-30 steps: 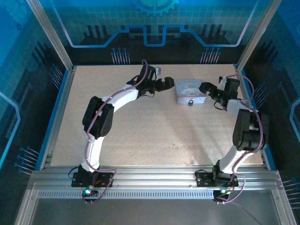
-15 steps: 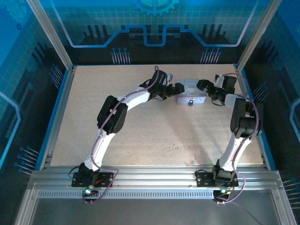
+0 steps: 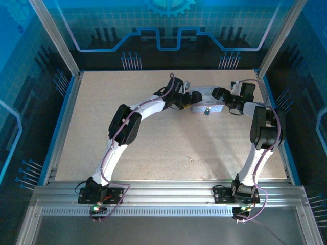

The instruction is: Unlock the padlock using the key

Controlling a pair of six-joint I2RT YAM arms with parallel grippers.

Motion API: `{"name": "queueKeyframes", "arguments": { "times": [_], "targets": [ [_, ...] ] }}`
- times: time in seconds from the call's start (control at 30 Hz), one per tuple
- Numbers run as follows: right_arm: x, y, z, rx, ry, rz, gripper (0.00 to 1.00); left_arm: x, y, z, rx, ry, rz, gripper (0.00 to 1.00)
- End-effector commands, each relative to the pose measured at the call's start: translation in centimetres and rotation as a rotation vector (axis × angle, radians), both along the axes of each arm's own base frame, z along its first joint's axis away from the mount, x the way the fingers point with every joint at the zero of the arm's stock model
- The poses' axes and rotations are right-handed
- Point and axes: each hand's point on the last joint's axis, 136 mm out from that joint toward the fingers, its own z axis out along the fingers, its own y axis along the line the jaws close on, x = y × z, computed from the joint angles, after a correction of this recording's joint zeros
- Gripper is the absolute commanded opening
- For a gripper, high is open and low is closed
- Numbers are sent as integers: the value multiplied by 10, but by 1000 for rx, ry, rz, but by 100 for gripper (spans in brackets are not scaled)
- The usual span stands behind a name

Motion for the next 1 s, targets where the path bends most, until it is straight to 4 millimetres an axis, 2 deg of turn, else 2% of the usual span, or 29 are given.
{"name": "queueKeyframes", "arguments": {
  "times": [0.0, 0.27, 0.5, 0.7, 0.97],
  "targets": [
    [-15, 46, 9, 54, 5, 137, 99, -5, -11, 25, -45, -57, -49, 90],
    [-32, 72, 12, 76, -6, 175, 99, -15, 7, 30, -23, -71, -6, 90],
    [-49, 93, 18, 80, -6, 227, 99, -34, 29, 33, -10, -64, 6, 90],
    [-67, 119, 20, 76, -4, 288, 99, -58, 64, 32, 7, -35, 29, 90],
    [-95, 161, 15, 59, 13, 379, 99, -101, 120, 28, 65, 14, 98, 90]
  ]
}}
